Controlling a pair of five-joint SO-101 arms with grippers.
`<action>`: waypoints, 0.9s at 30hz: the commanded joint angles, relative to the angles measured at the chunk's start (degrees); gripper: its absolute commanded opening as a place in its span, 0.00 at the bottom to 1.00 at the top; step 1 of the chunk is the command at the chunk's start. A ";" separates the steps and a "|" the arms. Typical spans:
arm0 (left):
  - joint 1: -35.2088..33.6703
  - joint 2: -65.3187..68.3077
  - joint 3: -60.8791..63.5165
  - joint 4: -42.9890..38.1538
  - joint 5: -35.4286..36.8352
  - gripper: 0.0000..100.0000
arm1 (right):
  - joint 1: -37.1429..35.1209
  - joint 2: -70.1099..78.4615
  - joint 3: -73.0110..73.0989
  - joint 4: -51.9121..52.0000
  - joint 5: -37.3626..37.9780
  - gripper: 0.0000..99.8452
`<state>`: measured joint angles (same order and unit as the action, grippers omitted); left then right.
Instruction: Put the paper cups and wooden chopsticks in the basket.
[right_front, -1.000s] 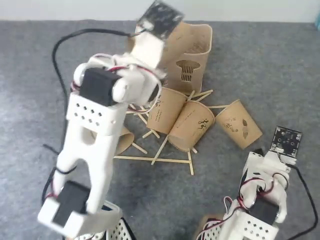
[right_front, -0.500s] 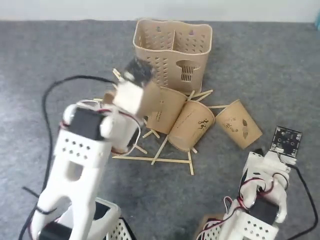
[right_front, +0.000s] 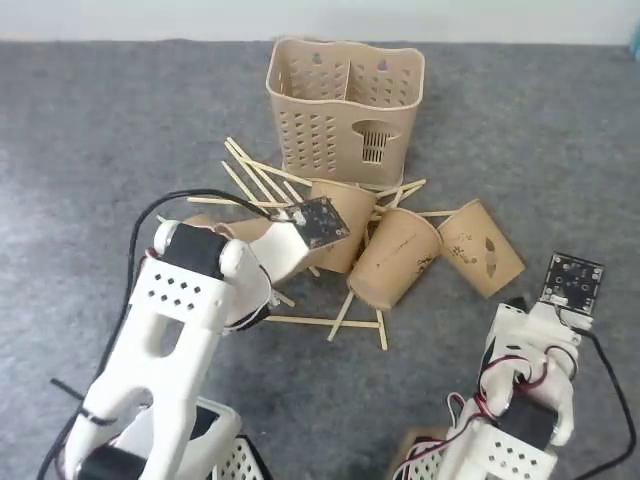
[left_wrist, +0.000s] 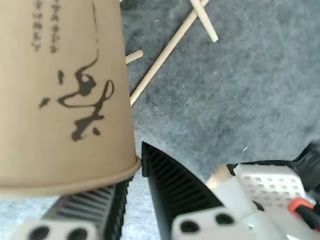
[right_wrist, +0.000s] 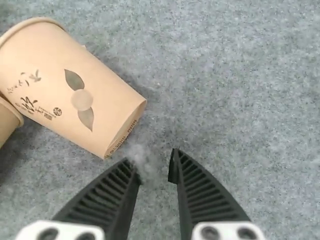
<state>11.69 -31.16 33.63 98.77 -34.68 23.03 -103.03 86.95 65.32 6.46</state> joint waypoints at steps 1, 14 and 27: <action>-3.60 0.09 -7.25 1.93 -1.49 0.01 | -0.48 -0.75 -0.26 -0.13 1.32 0.09; -18.64 -18.99 -13.67 -0.70 2.73 0.01 | -0.48 -0.75 -0.26 -0.13 1.32 0.09; -40.00 -10.81 -6.46 -17.14 5.98 0.10 | -0.48 -0.75 -0.35 0.13 1.32 0.09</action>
<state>-23.74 -47.87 28.70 83.12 -30.29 22.95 -103.03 86.95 65.32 6.46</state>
